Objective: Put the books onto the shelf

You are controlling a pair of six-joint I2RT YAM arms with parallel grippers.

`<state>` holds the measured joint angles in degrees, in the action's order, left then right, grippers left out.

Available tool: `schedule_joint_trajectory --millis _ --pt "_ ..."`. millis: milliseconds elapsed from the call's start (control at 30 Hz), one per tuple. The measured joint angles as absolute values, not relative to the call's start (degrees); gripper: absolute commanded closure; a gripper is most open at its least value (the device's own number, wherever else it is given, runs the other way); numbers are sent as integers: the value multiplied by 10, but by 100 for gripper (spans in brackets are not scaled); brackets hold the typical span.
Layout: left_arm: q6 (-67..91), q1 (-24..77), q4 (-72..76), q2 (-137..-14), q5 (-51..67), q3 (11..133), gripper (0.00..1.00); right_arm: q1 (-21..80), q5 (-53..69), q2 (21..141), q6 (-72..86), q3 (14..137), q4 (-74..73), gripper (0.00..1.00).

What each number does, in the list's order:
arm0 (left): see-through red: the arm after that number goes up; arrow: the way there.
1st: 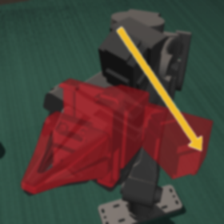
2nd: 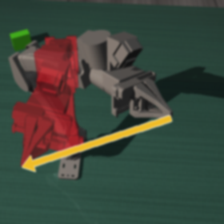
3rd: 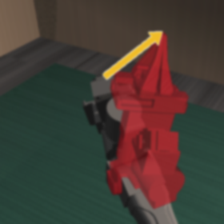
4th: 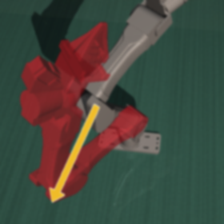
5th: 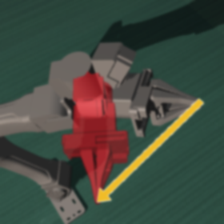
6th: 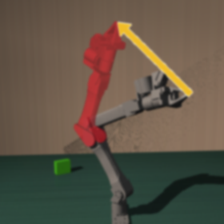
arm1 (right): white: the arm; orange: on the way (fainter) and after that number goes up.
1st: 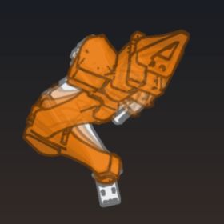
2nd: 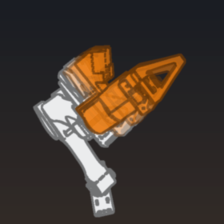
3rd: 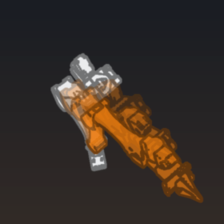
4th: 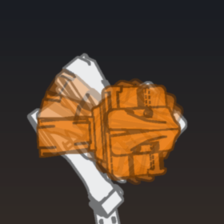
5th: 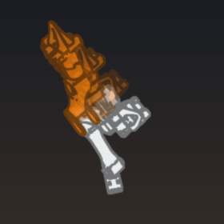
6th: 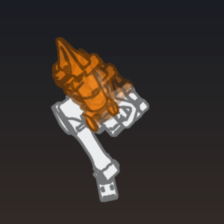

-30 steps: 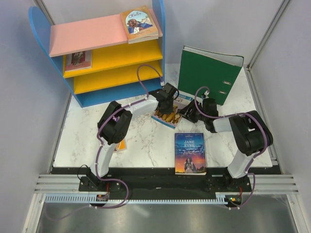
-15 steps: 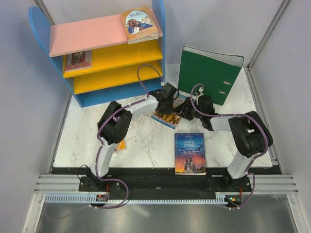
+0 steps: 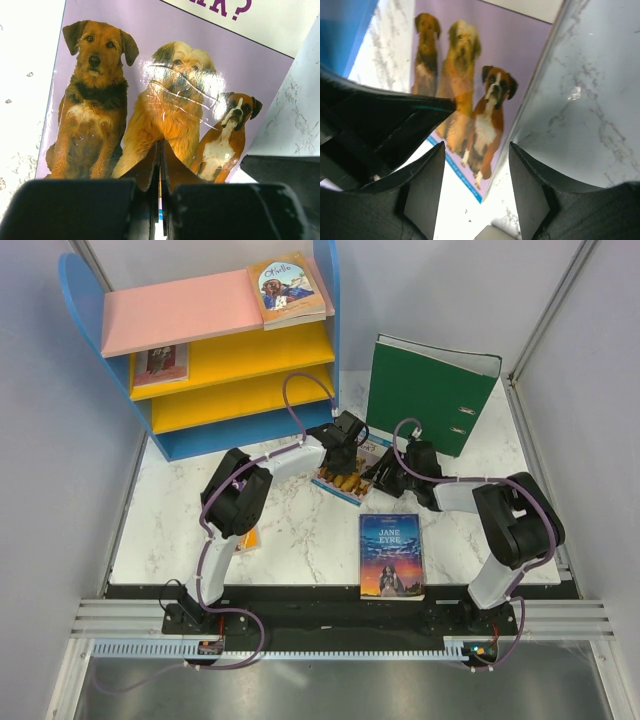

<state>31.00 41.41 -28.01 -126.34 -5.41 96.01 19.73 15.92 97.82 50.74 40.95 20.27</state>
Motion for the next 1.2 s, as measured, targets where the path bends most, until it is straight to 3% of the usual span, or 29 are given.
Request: schedule_joint_trajectory --millis 600,867,900,1033,1200 --pt "309 416 -282 -1261 -47 960 98 202 130 1013 497 446 202 41" --pt "309 434 -302 -1261 -38 966 98 209 135 1024 498 451 213 46" --pt "309 436 -305 -1261 -40 968 98 213 135 1026 498 451 216 49" --pt "307 438 -319 -1263 -40 974 98 217 135 1036 499 451 223 76" --pt "306 441 -332 -1265 -39 979 98 224 133 1052 509 452 231 93"
